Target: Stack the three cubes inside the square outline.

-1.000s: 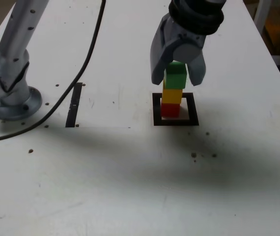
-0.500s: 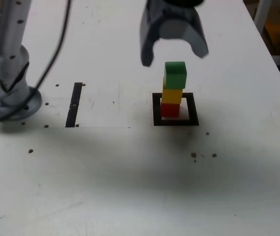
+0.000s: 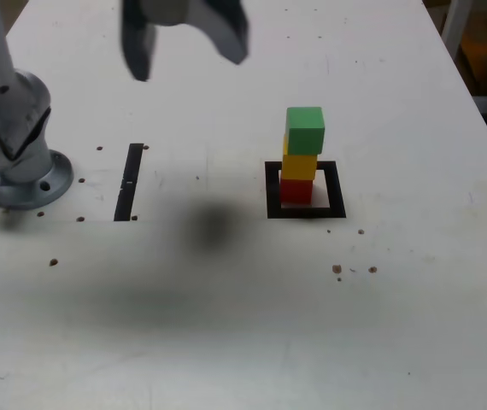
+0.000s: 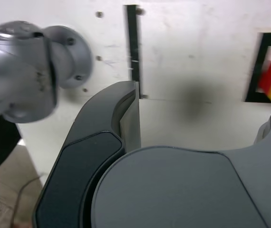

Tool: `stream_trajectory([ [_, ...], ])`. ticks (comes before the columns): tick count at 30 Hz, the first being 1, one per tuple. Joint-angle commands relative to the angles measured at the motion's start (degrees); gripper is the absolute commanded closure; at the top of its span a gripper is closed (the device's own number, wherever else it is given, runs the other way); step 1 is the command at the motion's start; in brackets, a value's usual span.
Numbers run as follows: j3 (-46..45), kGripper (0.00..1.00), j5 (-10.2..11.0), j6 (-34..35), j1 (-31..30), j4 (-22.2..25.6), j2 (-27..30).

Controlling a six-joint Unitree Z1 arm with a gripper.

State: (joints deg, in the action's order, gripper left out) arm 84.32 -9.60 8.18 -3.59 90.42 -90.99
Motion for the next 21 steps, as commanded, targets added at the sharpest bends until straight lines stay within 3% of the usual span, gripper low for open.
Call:
stream_trajectory([
  [1, -12.76, 0.0, 0.53, -0.1, 0.12, -2.05, 5.42],
  [9, -33.6, 0.0, 1.79, -2.01, 0.11, -12.05, 14.18],
  [16, -40.91, 0.0, 1.95, -4.13, -0.14, -20.07, 12.65],
  [21, -41.74, 0.0, 2.72, -4.32, -0.57, -22.75, 10.21],
])
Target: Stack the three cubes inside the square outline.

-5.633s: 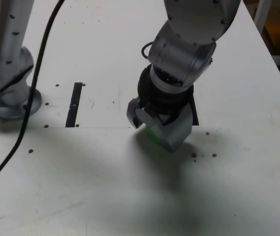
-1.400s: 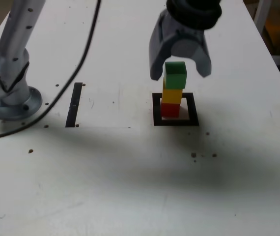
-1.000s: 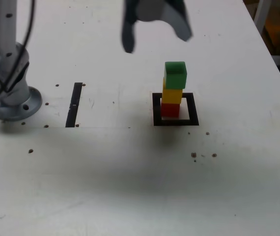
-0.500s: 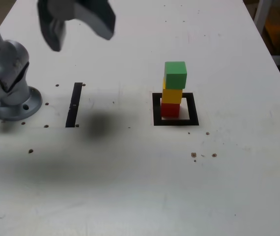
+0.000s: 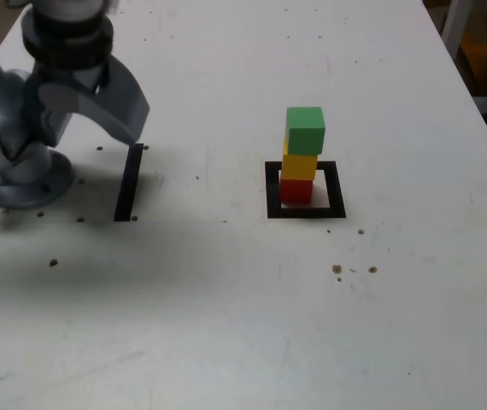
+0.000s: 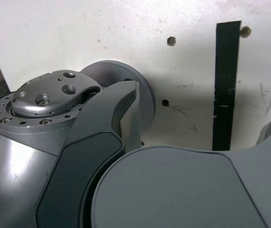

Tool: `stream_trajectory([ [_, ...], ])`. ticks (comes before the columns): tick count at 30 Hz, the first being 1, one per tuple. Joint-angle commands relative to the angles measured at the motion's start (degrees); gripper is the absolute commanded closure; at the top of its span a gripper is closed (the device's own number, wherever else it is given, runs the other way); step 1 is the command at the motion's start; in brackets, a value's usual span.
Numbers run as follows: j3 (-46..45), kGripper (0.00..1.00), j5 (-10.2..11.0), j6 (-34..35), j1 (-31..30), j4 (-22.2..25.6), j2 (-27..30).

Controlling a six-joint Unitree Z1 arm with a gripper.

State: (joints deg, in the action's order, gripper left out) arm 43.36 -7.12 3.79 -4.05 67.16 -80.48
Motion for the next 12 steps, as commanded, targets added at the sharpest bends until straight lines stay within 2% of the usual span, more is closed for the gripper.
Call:
stream_trajectory([
  [1, -0.73, 0.0, 0.82, 0.07, -0.17, 0.15, -1.05],
  [4, -0.71, 0.0, 2.01, 0.07, -0.17, -0.99, -2.52],
  [6, -0.86, 0.0, 1.82, 0.07, -0.17, -1.94, -3.23],
  [12, -0.51, 0.0, -2.13, -0.4, -0.21, -3.31, -4.04],
])
